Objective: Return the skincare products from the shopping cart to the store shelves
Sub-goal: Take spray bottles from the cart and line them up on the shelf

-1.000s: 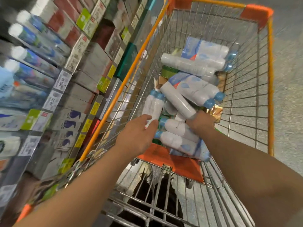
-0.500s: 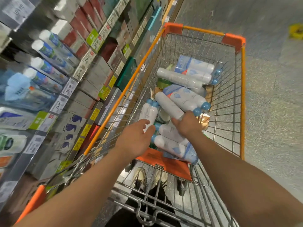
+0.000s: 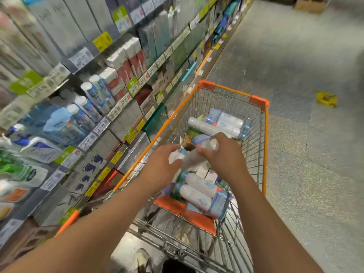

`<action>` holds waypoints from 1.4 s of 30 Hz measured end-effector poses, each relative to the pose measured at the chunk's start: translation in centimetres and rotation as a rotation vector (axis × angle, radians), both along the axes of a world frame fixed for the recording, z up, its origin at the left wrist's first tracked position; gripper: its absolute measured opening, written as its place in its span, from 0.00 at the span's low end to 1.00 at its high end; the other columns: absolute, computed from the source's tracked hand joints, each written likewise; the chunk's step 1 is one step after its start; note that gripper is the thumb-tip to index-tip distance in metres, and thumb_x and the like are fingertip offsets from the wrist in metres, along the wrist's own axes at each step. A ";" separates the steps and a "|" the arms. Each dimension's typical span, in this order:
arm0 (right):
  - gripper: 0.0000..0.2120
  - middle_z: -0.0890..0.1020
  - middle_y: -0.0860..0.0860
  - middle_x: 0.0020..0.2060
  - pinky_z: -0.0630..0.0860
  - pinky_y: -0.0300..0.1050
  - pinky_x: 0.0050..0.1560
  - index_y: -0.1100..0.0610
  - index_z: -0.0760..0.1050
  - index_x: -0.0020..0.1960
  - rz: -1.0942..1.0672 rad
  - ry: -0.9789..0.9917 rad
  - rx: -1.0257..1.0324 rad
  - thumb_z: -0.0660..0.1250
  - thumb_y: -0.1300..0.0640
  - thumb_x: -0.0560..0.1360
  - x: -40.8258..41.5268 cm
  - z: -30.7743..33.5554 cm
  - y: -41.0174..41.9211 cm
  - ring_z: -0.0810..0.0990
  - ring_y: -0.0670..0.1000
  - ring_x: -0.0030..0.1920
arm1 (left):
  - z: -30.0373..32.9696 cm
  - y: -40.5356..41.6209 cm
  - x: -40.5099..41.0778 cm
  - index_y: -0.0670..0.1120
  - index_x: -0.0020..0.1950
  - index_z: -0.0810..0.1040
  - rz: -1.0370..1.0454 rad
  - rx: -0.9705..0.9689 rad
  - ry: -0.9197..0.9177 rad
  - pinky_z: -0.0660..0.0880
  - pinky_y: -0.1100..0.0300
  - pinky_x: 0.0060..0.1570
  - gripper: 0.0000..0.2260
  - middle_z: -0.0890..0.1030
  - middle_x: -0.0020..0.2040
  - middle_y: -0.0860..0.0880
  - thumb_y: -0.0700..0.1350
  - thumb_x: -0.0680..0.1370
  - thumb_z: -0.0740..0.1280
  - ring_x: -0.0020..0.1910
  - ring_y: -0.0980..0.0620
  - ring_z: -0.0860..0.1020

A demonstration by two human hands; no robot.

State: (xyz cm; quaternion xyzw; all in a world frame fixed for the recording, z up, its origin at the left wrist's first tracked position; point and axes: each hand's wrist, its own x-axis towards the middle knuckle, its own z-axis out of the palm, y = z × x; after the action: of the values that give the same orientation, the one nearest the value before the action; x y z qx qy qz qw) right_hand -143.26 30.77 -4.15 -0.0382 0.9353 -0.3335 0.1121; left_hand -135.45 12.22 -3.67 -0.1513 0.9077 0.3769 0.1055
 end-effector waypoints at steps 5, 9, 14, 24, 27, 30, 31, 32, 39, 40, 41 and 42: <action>0.13 0.79 0.45 0.46 0.70 0.43 0.42 0.47 0.76 0.52 0.009 0.179 -0.269 0.75 0.43 0.73 1.2 2.6 -1.4 0.78 0.49 0.48 | 3.4 -1.8 0.2 0.55 0.75 0.72 0.003 0.154 0.035 0.67 0.61 0.67 0.23 0.76 0.68 0.57 0.45 0.80 0.70 0.67 0.58 0.73; 0.12 0.77 0.45 0.51 0.71 0.40 0.45 0.42 0.72 0.51 -0.065 0.257 -0.501 0.75 0.46 0.74 2.4 5.6 -3.9 0.77 0.42 0.49 | 5.7 -3.4 1.3 0.57 0.77 0.69 -0.045 0.231 0.055 0.66 0.64 0.64 0.23 0.73 0.67 0.62 0.49 0.82 0.69 0.66 0.63 0.71; 0.15 0.78 0.49 0.52 0.73 0.35 0.47 0.41 0.73 0.53 -0.018 0.326 -0.719 0.72 0.39 0.69 3.1 10.4 -8.9 0.76 0.43 0.48 | 8.7 -6.8 3.5 0.60 0.70 0.74 0.011 0.306 0.164 0.75 0.63 0.58 0.17 0.80 0.59 0.61 0.49 0.82 0.68 0.57 0.60 0.79; 0.19 0.83 0.46 0.40 0.78 0.44 0.39 0.52 0.79 0.53 0.245 0.097 -1.118 0.73 0.41 0.69 9.1 17.2 -23.0 0.80 0.47 0.39 | 14.2 -17.7 11.8 0.53 0.49 0.81 0.258 0.454 0.394 0.79 0.55 0.52 0.06 0.83 0.41 0.61 0.43 0.77 0.75 0.44 0.60 0.81; 0.18 0.81 0.50 0.39 0.76 0.49 0.38 0.52 0.80 0.51 0.348 0.026 -1.174 0.72 0.40 0.69 11.8 18.7 -27.3 0.78 0.50 0.39 | 15.3 -21.0 15.3 0.55 0.50 0.81 0.336 0.513 0.456 0.80 0.47 0.58 0.11 0.84 0.47 0.55 0.48 0.71 0.77 0.48 0.55 0.82; 0.17 0.82 0.50 0.40 0.76 0.51 0.41 0.50 0.82 0.50 0.414 -0.055 -1.201 0.72 0.40 0.68 14.5 20.2 -31.5 0.78 0.51 0.40 | 16.2 -24.4 18.9 0.55 0.59 0.80 0.367 0.557 0.496 0.79 0.50 0.62 0.22 0.85 0.54 0.53 0.57 0.68 0.78 0.56 0.54 0.82; 0.16 0.82 0.49 0.40 0.76 0.51 0.42 0.48 0.83 0.49 0.440 -0.082 -1.205 0.73 0.39 0.67 15.4 20.6 -32.8 0.79 0.51 0.41 | 16.4 -25.4 20.1 0.56 0.61 0.80 0.368 0.562 0.500 0.79 0.54 0.61 0.23 0.86 0.55 0.54 0.59 0.69 0.79 0.58 0.55 0.82; 0.14 0.83 0.49 0.40 0.77 0.52 0.43 0.46 0.84 0.48 0.470 -0.103 -1.204 0.73 0.39 0.67 16.4 21.1 -34.1 0.79 0.51 0.41 | 16.6 -26.3 21.4 0.55 0.62 0.79 0.376 0.567 0.504 0.78 0.59 0.59 0.21 0.86 0.55 0.55 0.57 0.72 0.78 0.58 0.57 0.82; 0.08 0.84 0.55 0.43 0.79 0.56 0.48 0.50 0.84 0.48 0.648 -0.242 -1.219 0.71 0.46 0.74 23.5 24.3 -42.1 0.81 0.56 0.43 | 18.8 -31.1 29.4 0.63 0.67 0.75 0.445 0.612 0.520 0.74 0.56 0.68 0.20 0.82 0.62 0.65 0.64 0.77 0.68 0.64 0.61 0.78; 0.10 0.83 0.57 0.44 0.78 0.60 0.50 0.49 0.84 0.48 0.670 -0.250 -1.214 0.72 0.43 0.73 24.5 24.8 -43.1 0.81 0.58 0.44 | 19.2 -31.7 30.4 0.64 0.65 0.75 0.452 0.622 0.536 0.75 0.62 0.64 0.17 0.82 0.60 0.67 0.62 0.76 0.65 0.63 0.62 0.79; 0.12 0.82 0.58 0.44 0.78 0.63 0.50 0.48 0.84 0.47 0.693 -0.250 -1.207 0.73 0.41 0.71 25.5 25.3 -44.1 0.80 0.59 0.45 | 19.5 -32.2 31.4 0.63 0.64 0.75 0.459 0.618 0.553 0.76 0.68 0.57 0.16 0.83 0.58 0.67 0.60 0.76 0.64 0.61 0.64 0.79; 0.14 0.82 0.60 0.44 0.79 0.66 0.49 0.48 0.84 0.46 0.711 -0.244 -1.202 0.73 0.39 0.70 26.5 25.7 -45.0 0.79 0.60 0.45 | 19.8 -32.7 32.5 0.63 0.65 0.75 0.462 0.618 0.561 0.77 0.69 0.53 0.17 0.83 0.57 0.67 0.59 0.77 0.63 0.59 0.65 0.80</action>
State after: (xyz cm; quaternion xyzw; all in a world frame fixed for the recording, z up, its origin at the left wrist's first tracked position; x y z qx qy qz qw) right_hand -116.73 -14.20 21.56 -0.3588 0.5009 -0.7370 0.2777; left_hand -102.97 -20.44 16.11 -0.2033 0.6890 0.6691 -0.1904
